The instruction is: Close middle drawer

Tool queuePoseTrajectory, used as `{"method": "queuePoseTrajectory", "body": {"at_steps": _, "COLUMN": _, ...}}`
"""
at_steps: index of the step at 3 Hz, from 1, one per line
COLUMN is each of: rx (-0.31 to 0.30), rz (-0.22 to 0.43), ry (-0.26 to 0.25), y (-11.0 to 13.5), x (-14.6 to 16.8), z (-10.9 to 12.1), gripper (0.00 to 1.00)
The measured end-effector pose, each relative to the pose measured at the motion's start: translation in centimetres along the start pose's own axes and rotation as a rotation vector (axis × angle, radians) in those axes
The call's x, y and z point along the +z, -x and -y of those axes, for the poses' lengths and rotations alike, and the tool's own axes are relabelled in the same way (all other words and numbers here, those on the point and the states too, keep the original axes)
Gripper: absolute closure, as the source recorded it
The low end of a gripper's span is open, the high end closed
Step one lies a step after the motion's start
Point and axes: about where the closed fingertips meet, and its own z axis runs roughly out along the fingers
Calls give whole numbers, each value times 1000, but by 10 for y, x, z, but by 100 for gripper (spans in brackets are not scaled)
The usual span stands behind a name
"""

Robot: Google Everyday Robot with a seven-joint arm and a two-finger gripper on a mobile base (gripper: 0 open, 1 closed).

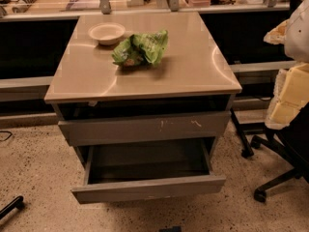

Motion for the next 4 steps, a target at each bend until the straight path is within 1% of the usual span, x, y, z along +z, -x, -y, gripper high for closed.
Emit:
{"method": "queuePoseTrajectory", "body": {"at_steps": 1, "rx": 0, "rz": 0, "ry": 0, "y": 0, "x": 0, "z": 0, "gripper": 0}}
{"method": "queuePoseTrajectory", "body": {"at_steps": 2, "rx": 0, "rz": 0, "ry": 0, "y": 0, "x": 0, "z": 0, "gripper": 14}}
{"method": "queuePoseTrajectory", "body": {"at_steps": 3, "rx": 9, "rz": 34, "ry": 8, "y": 0, "x": 14, "z": -7, "gripper": 34}}
{"method": "queuePoseTrajectory", "body": {"at_steps": 4, "rx": 54, "rz": 107, "ry": 33, "y": -2, "x": 55, "z": -28, "gripper": 57}}
